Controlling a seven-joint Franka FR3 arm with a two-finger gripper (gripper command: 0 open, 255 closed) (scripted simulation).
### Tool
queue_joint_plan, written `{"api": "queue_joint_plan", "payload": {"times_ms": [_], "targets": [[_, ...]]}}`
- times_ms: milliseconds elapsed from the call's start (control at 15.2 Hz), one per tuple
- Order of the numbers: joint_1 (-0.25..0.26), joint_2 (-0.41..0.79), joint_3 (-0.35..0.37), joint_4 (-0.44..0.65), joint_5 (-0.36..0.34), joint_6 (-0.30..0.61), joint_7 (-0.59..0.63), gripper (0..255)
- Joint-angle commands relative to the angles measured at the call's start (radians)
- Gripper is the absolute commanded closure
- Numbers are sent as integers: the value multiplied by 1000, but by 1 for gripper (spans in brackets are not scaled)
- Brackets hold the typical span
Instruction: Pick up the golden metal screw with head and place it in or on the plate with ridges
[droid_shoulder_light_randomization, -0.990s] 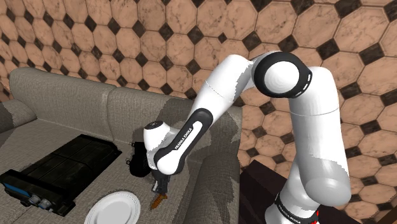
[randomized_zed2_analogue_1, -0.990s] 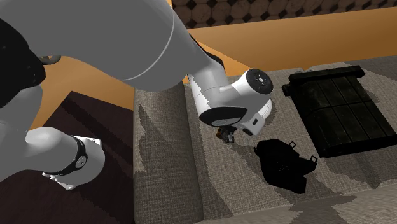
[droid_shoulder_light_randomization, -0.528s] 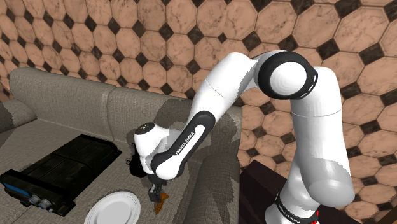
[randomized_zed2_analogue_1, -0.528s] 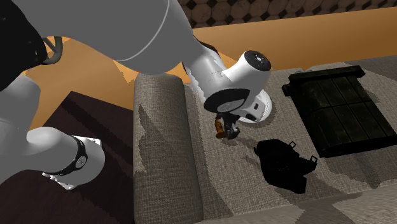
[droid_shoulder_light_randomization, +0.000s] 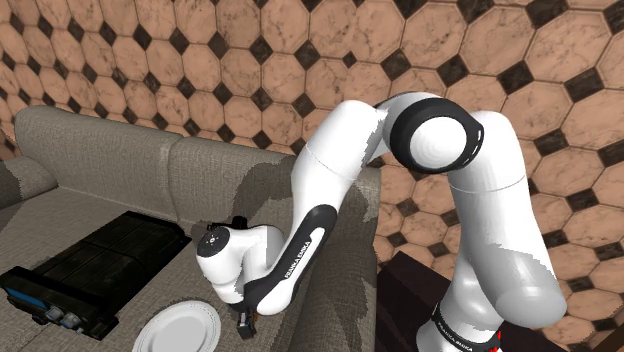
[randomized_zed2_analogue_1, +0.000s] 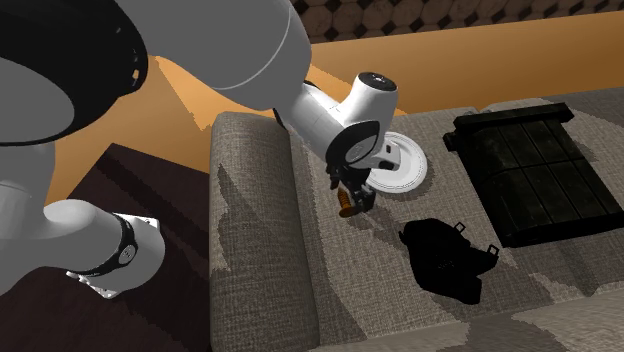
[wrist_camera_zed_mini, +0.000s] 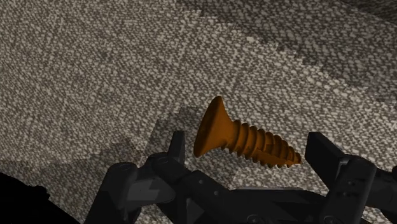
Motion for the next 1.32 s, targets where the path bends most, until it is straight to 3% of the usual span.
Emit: {"api": "queue_joint_plan", "payload": {"times_ms": [0,528,594,1254], "targets": [[1,14,-7,-2,-11,17,6,0],[1,14,-7,-2,-10,17,5,0],[1,14,-7,-2,-10,17,5,255],[-1,1,-3,-6,-5,8,0,255]]}}
